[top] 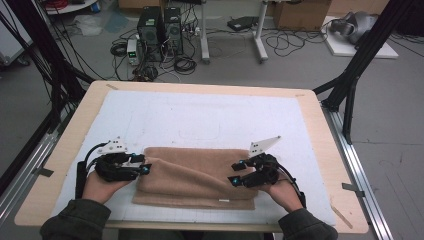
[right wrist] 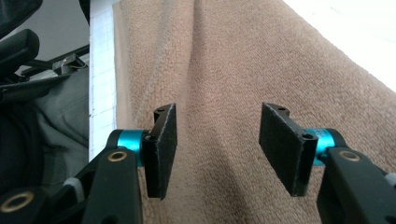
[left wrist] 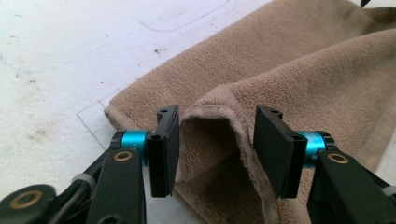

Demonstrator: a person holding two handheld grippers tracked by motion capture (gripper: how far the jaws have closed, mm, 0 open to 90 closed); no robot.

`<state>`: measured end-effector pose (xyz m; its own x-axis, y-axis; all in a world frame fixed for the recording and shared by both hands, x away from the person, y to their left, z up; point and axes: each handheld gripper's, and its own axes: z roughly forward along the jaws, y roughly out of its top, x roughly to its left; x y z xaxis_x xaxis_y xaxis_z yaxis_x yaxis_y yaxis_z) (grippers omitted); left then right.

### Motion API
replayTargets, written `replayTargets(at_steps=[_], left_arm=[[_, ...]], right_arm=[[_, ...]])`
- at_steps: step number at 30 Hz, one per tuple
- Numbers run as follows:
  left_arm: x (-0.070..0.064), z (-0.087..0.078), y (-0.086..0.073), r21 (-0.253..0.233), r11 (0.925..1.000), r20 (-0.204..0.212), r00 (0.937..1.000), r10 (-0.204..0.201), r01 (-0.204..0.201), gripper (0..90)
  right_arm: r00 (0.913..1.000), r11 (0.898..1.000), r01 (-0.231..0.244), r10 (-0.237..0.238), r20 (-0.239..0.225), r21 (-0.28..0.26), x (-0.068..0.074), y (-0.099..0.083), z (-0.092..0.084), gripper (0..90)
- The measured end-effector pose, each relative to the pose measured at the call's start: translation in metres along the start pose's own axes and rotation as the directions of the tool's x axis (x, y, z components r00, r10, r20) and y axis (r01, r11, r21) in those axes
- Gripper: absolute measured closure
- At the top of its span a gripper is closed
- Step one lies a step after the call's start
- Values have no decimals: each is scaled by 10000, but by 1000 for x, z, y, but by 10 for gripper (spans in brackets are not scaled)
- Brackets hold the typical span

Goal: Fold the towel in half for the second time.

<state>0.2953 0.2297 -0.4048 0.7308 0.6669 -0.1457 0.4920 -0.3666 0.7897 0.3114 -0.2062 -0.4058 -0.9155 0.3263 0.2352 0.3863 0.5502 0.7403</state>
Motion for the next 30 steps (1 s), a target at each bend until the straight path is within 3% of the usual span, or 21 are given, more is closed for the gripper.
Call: replayTargets(at_steps=[6,10,16,19,22,26,30], left_arm=[[-1,1,-2,16,9999,427,9989,170,-171,815],[-7,-12,-4,-312,9993,517,9984,209,-193,858],[-31,-48,-22,-804,9964,703,9970,329,-273,850],[-43,-68,-32,-1007,9945,682,9970,365,-295,719],[-46,-81,-35,-1163,9927,490,9981,382,-323,642],[-43,-80,-28,-1094,9929,230,9985,501,-473,608],[-39,-57,-25,-924,9946,352,9981,512,-478,600]], right_arm=[[9994,9994,173,-164,-295,301,4,-1,12,473],[9984,9981,363,-341,-448,495,6,-2,15,532],[9977,9983,511,-497,-470,296,14,-1,7,529],[9977,9982,584,-580,-348,96,18,-2,1,525],[9985,9985,536,-535,-122,54,19,-4,-5,525],[9981,9984,532,-538,305,190,16,-8,-7,534],[9965,9977,494,-524,646,467,13,-17,-5,540]])
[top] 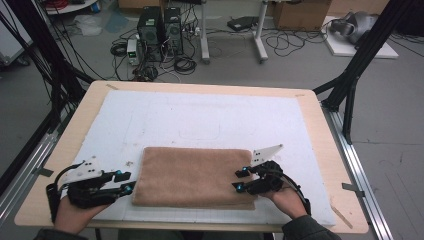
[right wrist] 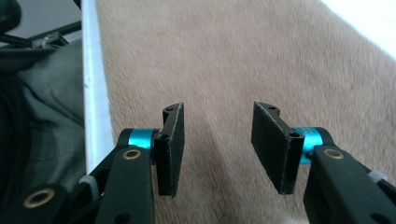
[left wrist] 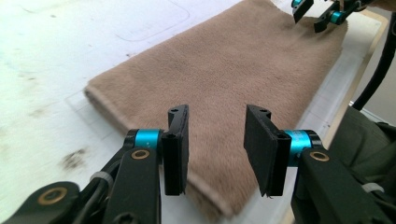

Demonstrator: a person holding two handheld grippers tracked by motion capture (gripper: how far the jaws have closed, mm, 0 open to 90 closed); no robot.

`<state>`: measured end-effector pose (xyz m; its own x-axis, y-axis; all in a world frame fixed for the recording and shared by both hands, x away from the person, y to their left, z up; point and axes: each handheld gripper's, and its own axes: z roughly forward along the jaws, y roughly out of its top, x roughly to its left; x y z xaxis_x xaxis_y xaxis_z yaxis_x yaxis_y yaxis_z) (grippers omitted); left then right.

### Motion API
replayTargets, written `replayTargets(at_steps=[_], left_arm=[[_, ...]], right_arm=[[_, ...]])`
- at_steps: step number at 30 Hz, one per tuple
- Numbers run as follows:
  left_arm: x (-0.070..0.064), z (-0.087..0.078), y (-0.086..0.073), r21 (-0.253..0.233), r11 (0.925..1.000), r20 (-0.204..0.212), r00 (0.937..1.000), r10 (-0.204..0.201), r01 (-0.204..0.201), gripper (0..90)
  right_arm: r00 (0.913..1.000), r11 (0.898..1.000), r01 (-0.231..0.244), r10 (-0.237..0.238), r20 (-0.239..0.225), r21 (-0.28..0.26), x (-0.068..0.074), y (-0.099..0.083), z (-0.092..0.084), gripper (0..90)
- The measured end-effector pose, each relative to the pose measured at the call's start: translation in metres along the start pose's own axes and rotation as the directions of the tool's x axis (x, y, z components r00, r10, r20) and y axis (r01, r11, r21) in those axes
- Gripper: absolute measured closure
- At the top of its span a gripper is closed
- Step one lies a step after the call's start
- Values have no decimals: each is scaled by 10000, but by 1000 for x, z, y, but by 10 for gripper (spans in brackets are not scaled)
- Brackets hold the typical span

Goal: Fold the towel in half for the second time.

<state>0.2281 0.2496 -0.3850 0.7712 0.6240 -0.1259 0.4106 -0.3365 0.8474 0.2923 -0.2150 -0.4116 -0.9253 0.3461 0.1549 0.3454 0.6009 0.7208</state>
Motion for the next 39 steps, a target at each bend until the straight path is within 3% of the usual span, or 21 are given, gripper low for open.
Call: replayTargets(at_steps=[2,6,10,14,18,21,22,24,25,28,31,32,34,39], left_arm=[[4,13,-3,52,10000,127,9999,-85,84,597],[9,35,-7,306,9995,-79,9999,-82,84,579],[13,45,-7,412,9991,-414,9991,55,-38,552],[21,54,-4,542,9985,-642,9978,151,-116,540],[29,66,-3,753,9969,-765,9967,283,-225,547],[30,81,-8,1542,9870,-759,9955,569,-447,593],[30,83,-9,1421,9887,-836,9946,610,-487,648],[32,83,-6,1324,9910,-821,9962,297,-186,812],[32,82,-4,1309,9912,-872,9956,330,-214,842],[32,79,1,993,9944,-1279,9905,502,-375,857],[36,77,8,723,9968,-1773,9830,471,-347,857],[38,77,10,674,9973,-1777,9832,413,-297,856],[38,77,12,727,9971,-1755,9838,364,-240,830],[24,61,7,531,9976,-1482,9876,510,-436,623]], right_arm=[[9999,9999,103,-104,80,93,2,-6,0,545],[9992,9973,390,-395,71,622,12,-20,3,591],[9986,9978,511,-515,82,429,17,-24,-1,571],[9957,9987,496,-490,787,-64,5,-15,-11,569],[9899,9993,342,-355,1376,116,-13,-6,-6,569],[9919,9994,203,-236,1251,269,-18,-6,5,562],[9915,9988,235,-287,1267,420,-18,-8,10,569],[9884,9984,408,-462,1445,404,-15,-11,16,637],[9879,9990,343,-381,1502,279,-14,-11,17,673],[9879,9991,393,-412,1496,154,-14,-8,13,763],[9888,9990,433,-418,1429,-72,-12,-2,7,745],[9883,9986,515,-498,1445,-81,-10,0,5,718],[9891,9982,581,-555,1367,-147,-4,2,1,692],[9950,9965,832,-830,558,-9,15,-6,-2,661]])
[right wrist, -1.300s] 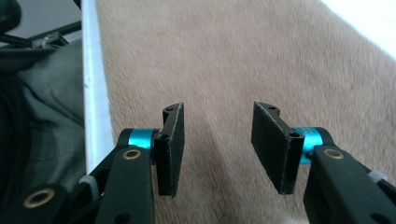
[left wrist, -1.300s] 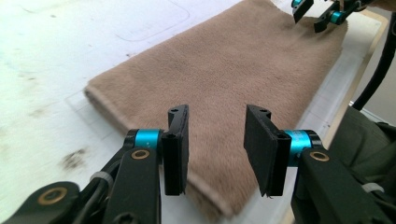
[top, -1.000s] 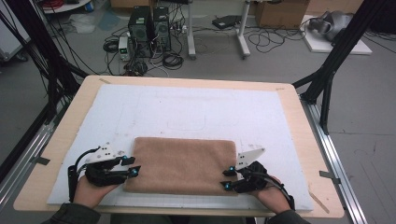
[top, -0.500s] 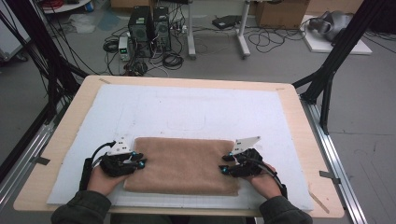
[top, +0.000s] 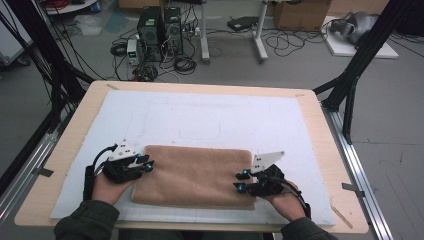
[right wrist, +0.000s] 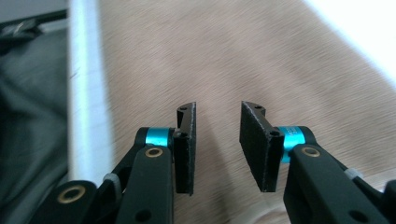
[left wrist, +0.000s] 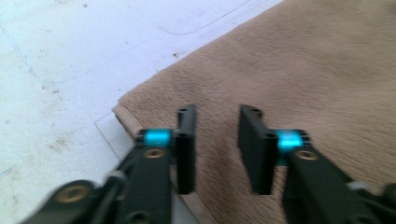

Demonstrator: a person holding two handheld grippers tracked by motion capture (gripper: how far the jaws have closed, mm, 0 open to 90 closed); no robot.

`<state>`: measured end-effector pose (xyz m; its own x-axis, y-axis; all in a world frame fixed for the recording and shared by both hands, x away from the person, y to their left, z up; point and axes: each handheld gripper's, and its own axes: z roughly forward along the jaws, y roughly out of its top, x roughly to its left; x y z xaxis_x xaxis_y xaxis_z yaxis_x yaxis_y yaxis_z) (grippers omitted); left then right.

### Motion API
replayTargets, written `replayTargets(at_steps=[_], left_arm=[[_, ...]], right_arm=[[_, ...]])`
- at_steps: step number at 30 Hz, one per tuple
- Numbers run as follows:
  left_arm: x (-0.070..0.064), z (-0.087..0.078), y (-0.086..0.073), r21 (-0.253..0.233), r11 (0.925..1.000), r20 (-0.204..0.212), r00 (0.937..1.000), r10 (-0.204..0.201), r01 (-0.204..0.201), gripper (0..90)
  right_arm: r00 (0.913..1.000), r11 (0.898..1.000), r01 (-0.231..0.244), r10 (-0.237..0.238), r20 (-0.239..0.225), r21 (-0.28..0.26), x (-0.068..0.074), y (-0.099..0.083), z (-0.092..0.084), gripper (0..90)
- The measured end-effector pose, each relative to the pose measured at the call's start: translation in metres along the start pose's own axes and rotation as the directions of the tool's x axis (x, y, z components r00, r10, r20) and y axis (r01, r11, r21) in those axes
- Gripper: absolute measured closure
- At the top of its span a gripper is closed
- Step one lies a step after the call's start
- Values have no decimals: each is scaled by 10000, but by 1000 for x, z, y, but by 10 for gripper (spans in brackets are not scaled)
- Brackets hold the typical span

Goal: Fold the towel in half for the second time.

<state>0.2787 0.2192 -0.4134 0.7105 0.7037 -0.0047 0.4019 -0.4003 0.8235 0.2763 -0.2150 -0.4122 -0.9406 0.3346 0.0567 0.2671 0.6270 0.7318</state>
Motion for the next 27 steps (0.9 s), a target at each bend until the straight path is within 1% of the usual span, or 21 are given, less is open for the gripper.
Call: replayTargets(at_steps=[2,3,4,6,7,8,9,11,12,13,14,17,19,20,21,22,23,24,25,26,27], left_arm=[[-7,-10,-5,-80,10000,337,9994,37,-35,603],[-11,-13,-8,-38,9999,509,9986,138,-137,591],[-14,-16,-12,96,9996,500,9984,276,-281,592],[-16,-17,-21,426,9980,422,9981,440,-458,589],[-16,-17,-26,612,9970,348,9983,459,-480,589],[-16,-15,-30,815,9953,190,9986,501,-515,596],[-15,-13,-35,954,9942,158,9987,474,-487,602],[-14,-12,-39,796,9966,152,9997,216,-228,602],[-13,-12,-38,822,9964,176,9996,202,-216,602],[-12,-11,-37,801,9967,199,9997,114,-130,603],[-12,-11,-36,800,9967,187,9998,119,-134,602],[-7,-12,-26,603,9981,161,9998,135,-145,590],[-2,-11,-19,375,9993,141,9999,4,-9,590],[2,-10,-13,248,9997,98,9999,-83,80,587],[6,-8,-8,162,9998,60,9999,-150,149,570],[9,-6,-3,114,9997,15,9998,-218,218,541],[12,-3,3,84,9999,-49,9999,-123,124,522],[14,-1,5,25,9999,-73,9999,-121,121,513],[17,2,9,-23,9997,20,9997,-237,237,499],[20,5,12,-76,9995,11,9995,-322,322,475],[23,8,15,-81,9995,-147,9994,-301,300,455]], right_arm=[[9997,9998,4,0,-244,187,4,-6,1,659],[9994,9995,-65,76,-333,307,6,-10,1,654],[9991,9992,-164,178,-388,366,7,-13,2,647],[9994,9989,-84,99,-333,452,10,-18,4,647],[9996,9991,-63,76,-287,424,11,-20,5,646],[9996,9993,-110,120,-268,351,13,-22,5,646],[9995,9996,-132,140,-283,263,14,-24,5,645],[9994,9997,-199,203,-283,138,15,-27,4,638],[9992,9997,-224,228,-343,110,15,-27,4,629],[9989,9997,-217,222,-402,111,14,-27,3,618],[9988,9996,-263,266,-422,89,13,-25,2,597],[9996,9994,-274,273,-27,-211,4,-18,-4,545],[9987,9989,-355,367,362,-319,-6,-13,-6,513],[9979,9982,-476,491,427,-366,-11,-11,-6,485],[9958,9969,-643,670,618,-443,-19,-7,-6,474],[9946,9965,-659,697,771,-517,-25,-4,-6,474],[9933,9959,-656,712,911,-629,-30,-2,-6,463],[9904,9947,-707,789,1135,-751,-36,1,-5,444],[9897,9944,-685,779,1201,-801,-40,2,-5,443],[9886,9940,-711,813,1269,-826,-44,3,-4,436],[9863,9934,-769,883,1391,-852,-48,4,-3,418]])
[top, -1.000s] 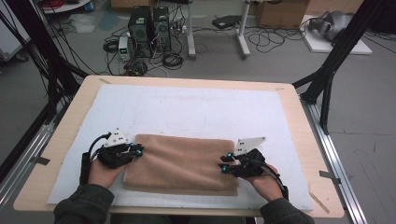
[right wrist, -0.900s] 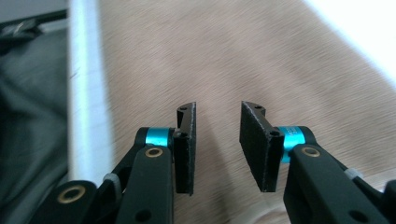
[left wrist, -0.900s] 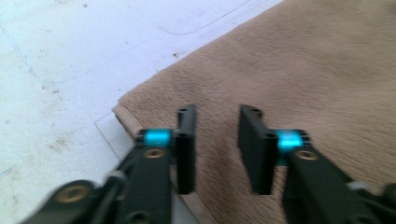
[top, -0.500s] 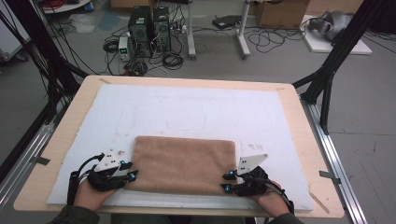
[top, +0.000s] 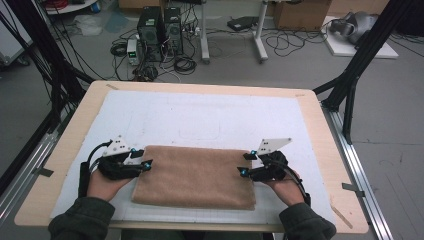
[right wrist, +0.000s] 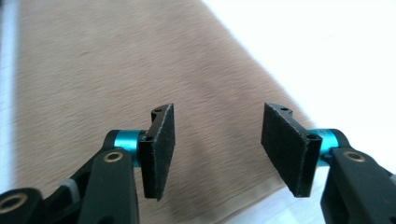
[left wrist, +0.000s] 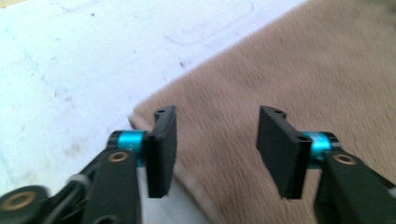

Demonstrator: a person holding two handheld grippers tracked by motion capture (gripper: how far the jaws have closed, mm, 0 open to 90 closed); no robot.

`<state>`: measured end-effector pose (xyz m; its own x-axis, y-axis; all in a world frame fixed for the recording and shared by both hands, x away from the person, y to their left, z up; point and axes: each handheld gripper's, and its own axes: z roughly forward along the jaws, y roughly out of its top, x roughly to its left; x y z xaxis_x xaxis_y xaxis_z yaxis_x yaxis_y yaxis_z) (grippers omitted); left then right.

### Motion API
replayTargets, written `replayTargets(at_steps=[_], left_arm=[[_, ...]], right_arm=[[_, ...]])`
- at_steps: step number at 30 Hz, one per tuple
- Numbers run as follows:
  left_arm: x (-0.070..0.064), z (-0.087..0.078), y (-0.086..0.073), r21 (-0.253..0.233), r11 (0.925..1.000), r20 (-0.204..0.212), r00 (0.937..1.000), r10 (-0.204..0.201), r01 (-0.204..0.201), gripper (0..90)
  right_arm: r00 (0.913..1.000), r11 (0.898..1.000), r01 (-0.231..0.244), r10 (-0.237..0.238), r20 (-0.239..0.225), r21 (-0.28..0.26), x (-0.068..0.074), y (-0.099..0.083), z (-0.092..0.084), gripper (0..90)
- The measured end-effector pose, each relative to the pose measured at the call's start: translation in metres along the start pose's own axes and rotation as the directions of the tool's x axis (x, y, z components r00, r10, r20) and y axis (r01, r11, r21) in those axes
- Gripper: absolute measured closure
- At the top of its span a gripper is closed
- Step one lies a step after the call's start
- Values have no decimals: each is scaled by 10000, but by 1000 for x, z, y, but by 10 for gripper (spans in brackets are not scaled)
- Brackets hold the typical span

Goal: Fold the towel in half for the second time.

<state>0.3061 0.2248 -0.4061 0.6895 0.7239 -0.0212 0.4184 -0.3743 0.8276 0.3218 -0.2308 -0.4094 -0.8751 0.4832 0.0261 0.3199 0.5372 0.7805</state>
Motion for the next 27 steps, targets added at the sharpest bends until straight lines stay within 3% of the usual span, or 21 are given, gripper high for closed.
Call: replayTargets(at_steps=[3,5,8,11,16,21,24,27], left_arm=[[12,11,5,-94,9993,-98,9993,-361,360,427],[19,19,5,171,9983,-213,9982,-552,556,413],[25,32,1,521,9946,-205,9959,-883,893,398],[29,41,-2,921,9903,-430,9940,-1005,1041,370],[31,49,-5,1312,9850,-269,9936,-1096,1122,359],[31,49,-8,1314,9842,3,9928,-1195,1184,443],[32,48,-12,1065,9859,149,9912,-1316,1293,486],[31,46,-18,730,9871,452,9883,-1459,1424,601]], right_arm=[[9992,9994,-336,338,202,-78,-13,2,5,381],[9979,9991,-392,384,526,148,-22,1,10,353],[9946,9965,-832,828,621,38,-33,-3,16,338],[9929,9951,-964,948,717,199,-40,-7,22,324],[9930,9927,-1106,1083,475,485,-43,-11,31,318],[9939,9911,-1101,1098,80,746,-41,-12,37,414],[9853,9828,-1671,1693,-227,783,-43,-14,37,467],[9864,9846,-1553,1590,-409,807,-41,-13,37,567]])
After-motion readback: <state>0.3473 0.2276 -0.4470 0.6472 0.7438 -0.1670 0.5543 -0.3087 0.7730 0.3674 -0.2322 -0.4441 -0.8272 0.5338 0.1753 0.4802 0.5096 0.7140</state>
